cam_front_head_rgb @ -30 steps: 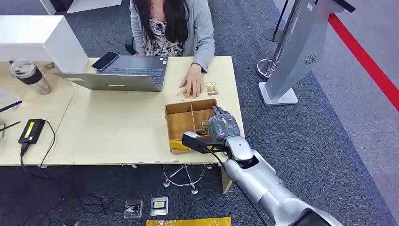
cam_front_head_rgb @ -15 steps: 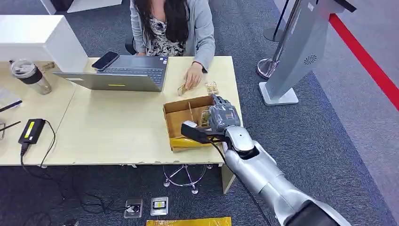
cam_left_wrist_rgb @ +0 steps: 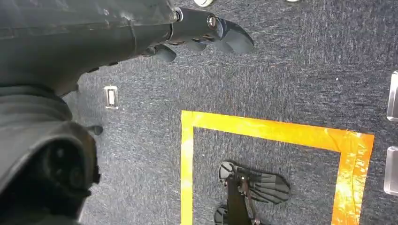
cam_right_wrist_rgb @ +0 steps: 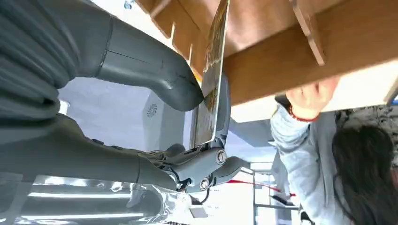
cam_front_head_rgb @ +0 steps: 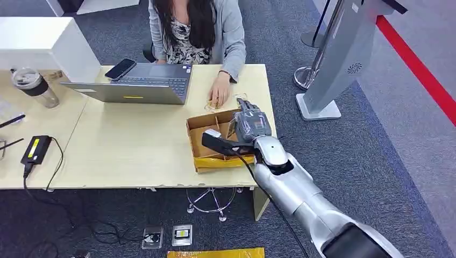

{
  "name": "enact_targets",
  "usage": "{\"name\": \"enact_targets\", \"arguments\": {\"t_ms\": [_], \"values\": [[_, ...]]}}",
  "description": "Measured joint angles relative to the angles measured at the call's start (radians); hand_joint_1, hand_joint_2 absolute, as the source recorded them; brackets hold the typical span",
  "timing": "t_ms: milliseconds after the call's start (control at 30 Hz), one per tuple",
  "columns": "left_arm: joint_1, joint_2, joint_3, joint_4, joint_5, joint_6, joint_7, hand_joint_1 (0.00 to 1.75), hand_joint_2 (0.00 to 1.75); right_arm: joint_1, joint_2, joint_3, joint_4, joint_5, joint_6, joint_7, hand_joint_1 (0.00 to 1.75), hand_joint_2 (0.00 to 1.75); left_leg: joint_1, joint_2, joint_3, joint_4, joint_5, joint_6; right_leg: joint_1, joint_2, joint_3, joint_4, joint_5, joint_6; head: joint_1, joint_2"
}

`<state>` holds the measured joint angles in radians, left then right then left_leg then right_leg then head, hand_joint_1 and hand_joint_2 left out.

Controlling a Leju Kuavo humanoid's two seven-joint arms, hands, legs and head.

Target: Pass the card to the sensor for recognition and then transmit it.

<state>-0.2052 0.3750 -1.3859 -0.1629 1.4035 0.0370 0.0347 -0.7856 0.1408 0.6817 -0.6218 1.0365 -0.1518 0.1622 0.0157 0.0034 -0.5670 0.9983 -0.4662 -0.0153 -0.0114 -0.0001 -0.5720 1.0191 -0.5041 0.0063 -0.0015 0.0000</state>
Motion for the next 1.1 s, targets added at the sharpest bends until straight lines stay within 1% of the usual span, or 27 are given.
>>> {"name": "enact_targets", "arguments": {"t_ms": [267, 500, 800, 1100], "values": [[0.0, 0.0, 0.0, 0.0, -0.001, 0.0, 0.0, 0.0, 0.0, -0.021, 0.008, -0.001, 0.0, 0.0, 0.002, 0.001, 1.75, 1.75, 0.0, 0.0, 0.0, 0.0, 0.0, 0.0, 0.0, 0.0, 0.0, 0.0, 0.0, 0.0, 0.0, 0.0], [-0.009, -0.001, -0.009, 0.0, -0.012, -0.002, 0.006, 0.0, 0.0, -0.091, 0.025, -0.016, 0.008, 0.009, -0.005, -0.005, 1.75, 1.75, 0.0, 0.0, 0.0, 0.0, 0.0, 0.0, 0.0, 0.0, 0.0, 0.0, 0.0, 0.0, 0.0, 0.0], [-0.025, -0.003, -0.024, 0.0, -0.023, -0.009, 0.013, 0.0, 0.0, -0.155, 0.051, -0.024, 0.05, 0.028, -0.021, -0.009, 1.75, 1.75, 0.0, 0.0, 0.0, 0.0, 0.0, 0.0, 0.0, 0.0, 0.0, 0.0, 0.0, 0.0, 0.0, 0.0], [-0.039, -0.01, -0.039, 0.0, -0.051, -0.018, 0.022, 0.0, 0.0, -0.185, 0.064, -0.026, 0.097, 0.042, -0.02, -0.007, 1.75, 1.75, 0.0, 0.0, 0.0, 0.0, 0.0, 0.0, 0.0, 0.0, 0.0, 0.0, 0.0, 0.0, 0.0, 0.0]]}}
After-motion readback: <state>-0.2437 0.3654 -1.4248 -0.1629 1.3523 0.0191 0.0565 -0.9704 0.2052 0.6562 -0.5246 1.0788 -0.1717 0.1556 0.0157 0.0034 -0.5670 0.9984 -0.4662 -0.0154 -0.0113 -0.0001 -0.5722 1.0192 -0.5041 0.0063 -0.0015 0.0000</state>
